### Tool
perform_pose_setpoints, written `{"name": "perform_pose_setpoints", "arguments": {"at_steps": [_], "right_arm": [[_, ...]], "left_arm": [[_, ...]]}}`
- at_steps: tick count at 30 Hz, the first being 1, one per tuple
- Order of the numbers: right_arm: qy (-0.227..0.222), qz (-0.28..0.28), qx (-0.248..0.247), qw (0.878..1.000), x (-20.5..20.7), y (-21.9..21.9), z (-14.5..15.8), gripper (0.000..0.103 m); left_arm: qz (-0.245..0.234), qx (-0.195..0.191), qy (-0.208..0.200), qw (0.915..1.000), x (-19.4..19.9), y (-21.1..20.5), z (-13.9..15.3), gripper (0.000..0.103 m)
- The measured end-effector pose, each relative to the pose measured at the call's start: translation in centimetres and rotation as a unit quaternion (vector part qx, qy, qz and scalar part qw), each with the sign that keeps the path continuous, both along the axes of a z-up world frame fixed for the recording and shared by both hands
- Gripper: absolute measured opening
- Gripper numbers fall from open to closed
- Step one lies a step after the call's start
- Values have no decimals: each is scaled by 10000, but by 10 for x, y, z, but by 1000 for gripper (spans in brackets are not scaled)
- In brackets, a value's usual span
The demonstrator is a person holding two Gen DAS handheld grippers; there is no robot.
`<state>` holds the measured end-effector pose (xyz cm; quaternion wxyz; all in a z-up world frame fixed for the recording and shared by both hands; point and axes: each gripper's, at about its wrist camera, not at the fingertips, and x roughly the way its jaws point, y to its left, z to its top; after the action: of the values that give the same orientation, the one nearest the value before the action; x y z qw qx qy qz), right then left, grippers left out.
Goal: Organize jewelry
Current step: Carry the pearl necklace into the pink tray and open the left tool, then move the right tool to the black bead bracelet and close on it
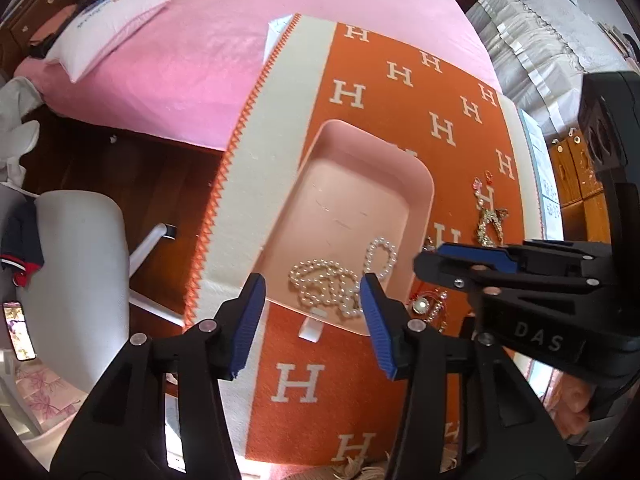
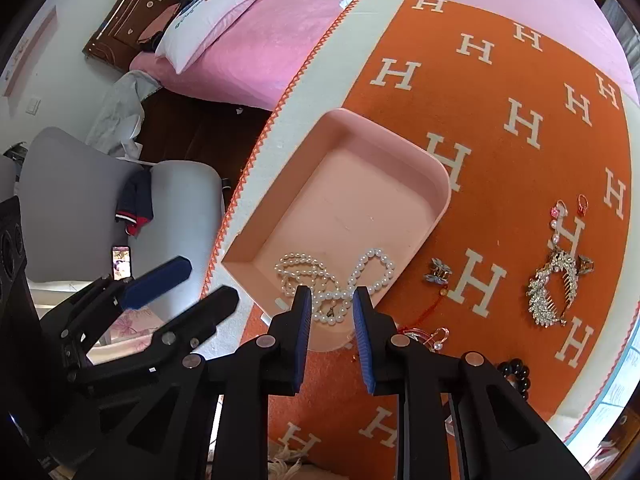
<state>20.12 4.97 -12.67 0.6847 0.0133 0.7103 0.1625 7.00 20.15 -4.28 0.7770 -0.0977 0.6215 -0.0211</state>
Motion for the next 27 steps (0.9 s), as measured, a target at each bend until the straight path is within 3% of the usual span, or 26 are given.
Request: {"name": "perform_pose_setpoints", "arguments": {"at_steps": [8, 17, 27], "right_arm": [[-62, -130, 64, 9999, -7, -13, 9, 21], [-196, -181, 44, 9996, -26, -26, 22, 21], [-421, -399, 35, 9983, -41, -47, 43, 21]], "left_arm": [[-47, 117, -7, 9999, -1, -1, -1, 46], [-508, 370, -357, 9974, -10, -23, 14, 46], [-841, 361, -573, 9942, -16, -40, 23, 46]]}}
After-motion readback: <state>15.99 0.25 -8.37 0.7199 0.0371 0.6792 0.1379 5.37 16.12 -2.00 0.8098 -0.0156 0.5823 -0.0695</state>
